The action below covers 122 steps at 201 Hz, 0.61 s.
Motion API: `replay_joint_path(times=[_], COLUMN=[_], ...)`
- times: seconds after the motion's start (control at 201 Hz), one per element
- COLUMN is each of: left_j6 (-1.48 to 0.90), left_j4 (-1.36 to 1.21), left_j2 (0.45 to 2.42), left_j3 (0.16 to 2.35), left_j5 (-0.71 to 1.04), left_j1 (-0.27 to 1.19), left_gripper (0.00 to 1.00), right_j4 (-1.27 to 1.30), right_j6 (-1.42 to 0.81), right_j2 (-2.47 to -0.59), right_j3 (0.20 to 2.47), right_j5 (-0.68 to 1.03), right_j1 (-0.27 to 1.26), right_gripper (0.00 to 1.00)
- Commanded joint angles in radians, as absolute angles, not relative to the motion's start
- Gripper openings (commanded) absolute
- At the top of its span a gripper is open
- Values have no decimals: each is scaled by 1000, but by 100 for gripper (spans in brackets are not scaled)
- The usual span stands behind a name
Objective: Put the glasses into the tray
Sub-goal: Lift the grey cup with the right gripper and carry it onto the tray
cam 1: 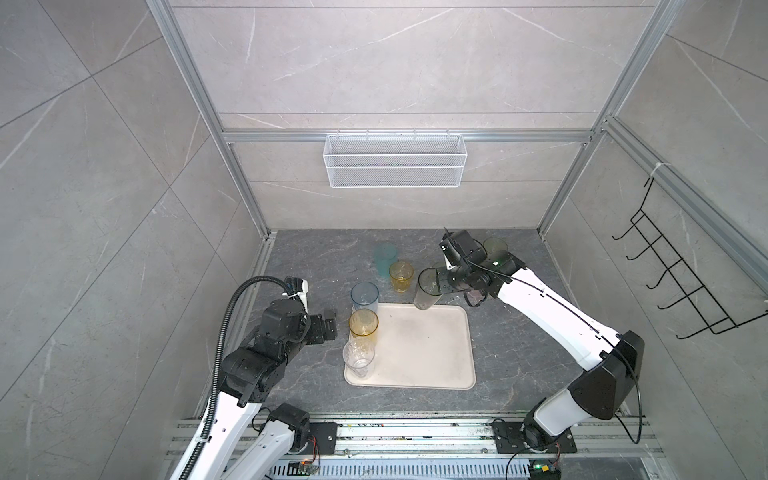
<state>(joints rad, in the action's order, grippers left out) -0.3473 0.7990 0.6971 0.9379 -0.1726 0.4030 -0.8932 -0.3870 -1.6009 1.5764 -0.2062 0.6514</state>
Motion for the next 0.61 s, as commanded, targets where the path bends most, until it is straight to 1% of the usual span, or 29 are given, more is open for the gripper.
replay_joint_path(times=[0.0,0.324,0.602], left_j6=[-351,-351,-352], left_j4=[770,770,768], left_j2=[693,692,697], left_j3=[934,934,935], left_j5=[-167,-167,-167], left_j1=[397,397,397], left_gripper=[100,100,100], right_j4=[-849,-830,-824], right_j6=[-420,-425,-427], right_j2=[-1637,-1708,-1750], right_j3=[1563,1560,1568], right_j5=[-193,-224,-236], right_j1=[680,727,738], right_gripper=[0,0,0])
